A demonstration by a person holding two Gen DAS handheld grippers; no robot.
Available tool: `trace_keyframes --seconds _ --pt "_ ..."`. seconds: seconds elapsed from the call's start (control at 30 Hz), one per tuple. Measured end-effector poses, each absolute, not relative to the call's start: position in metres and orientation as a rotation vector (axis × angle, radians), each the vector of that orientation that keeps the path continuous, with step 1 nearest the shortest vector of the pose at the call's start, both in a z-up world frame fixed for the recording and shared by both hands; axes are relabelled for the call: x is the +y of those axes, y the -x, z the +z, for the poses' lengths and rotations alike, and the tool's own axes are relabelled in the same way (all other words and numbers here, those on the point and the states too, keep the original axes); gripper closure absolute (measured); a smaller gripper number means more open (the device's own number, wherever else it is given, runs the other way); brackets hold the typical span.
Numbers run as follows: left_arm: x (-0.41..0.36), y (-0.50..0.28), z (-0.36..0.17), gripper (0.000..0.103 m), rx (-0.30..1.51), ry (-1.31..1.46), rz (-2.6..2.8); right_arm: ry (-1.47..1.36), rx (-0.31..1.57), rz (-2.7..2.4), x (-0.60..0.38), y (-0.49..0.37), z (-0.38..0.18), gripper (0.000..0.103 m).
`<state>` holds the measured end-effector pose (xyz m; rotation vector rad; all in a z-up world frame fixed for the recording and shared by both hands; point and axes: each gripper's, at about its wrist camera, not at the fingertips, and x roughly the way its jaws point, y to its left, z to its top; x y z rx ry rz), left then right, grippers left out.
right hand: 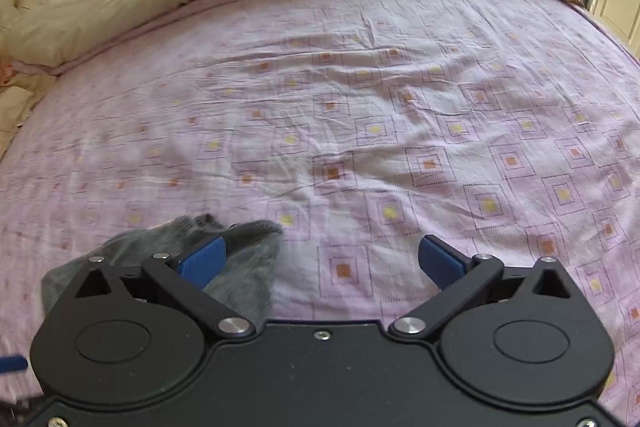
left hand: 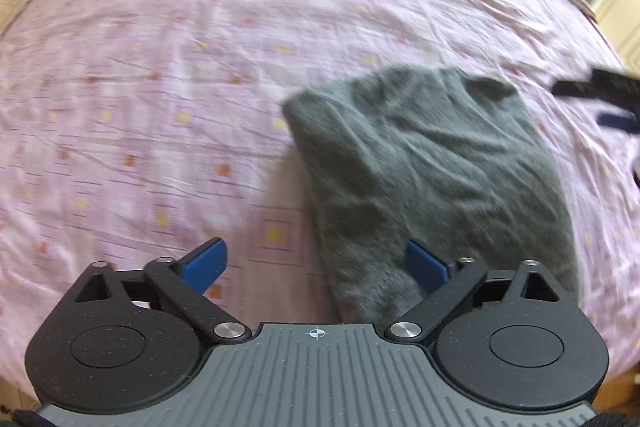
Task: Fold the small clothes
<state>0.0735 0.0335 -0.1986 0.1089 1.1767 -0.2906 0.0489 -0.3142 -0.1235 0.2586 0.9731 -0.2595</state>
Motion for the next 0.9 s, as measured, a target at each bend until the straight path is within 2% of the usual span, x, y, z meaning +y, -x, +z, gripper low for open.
trace_keyframes --seconds 0.07,0.47,0.9 --pt "0.036 -0.073 -0.191 0.0 1.17 -0.109 -0.263 -0.25 0.965 -0.242 -0.308 -0.036 -0.119 0.001" --pt "0.037 -0.041 -0.159 0.0 1.199 -0.111 -0.173 -0.193 1.006 -0.159 -0.269 0.035 -0.092 0.0" --pt "0.033 0.008 -0.129 0.001 1.224 -0.151 -0.182 -0.251 1.045 -0.143 -0.244 0.094 -0.064 0.0"
